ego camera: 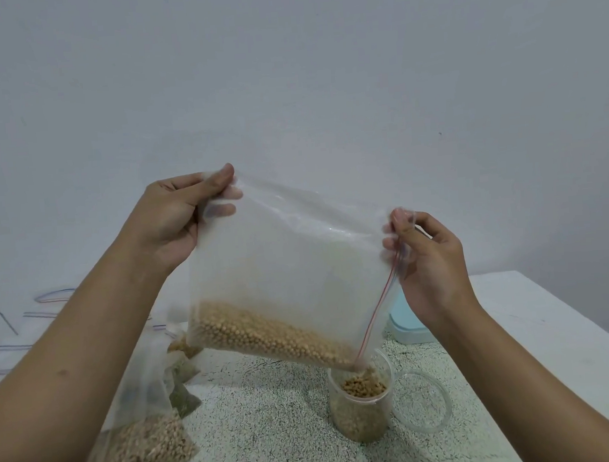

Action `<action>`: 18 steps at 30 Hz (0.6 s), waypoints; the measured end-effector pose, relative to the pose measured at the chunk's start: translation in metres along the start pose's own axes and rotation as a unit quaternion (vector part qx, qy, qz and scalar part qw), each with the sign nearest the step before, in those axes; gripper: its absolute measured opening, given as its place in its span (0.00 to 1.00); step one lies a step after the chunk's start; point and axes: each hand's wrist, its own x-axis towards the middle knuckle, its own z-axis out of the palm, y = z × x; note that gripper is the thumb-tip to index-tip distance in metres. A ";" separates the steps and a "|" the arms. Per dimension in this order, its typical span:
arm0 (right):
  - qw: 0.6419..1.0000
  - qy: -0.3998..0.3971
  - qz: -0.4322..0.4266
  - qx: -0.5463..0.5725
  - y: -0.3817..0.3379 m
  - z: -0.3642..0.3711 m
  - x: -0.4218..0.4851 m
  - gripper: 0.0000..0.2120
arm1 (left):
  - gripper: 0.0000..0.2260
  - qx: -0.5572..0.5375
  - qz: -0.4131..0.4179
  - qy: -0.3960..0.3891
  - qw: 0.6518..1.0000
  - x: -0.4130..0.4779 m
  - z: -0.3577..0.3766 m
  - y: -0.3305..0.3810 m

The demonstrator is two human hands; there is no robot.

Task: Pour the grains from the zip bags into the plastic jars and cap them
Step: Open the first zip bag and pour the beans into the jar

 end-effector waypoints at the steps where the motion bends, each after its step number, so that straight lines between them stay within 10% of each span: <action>1: 1.000 0.000 0.001 0.000 0.000 0.000 0.000 0.05 | 0.06 0.000 0.001 0.001 1.000 0.000 0.000 0.001; 18: 1.000 0.005 0.003 -0.004 -0.001 0.006 -0.001 0.05 | 0.06 0.015 0.009 -0.007 1.000 0.003 -0.002 0.009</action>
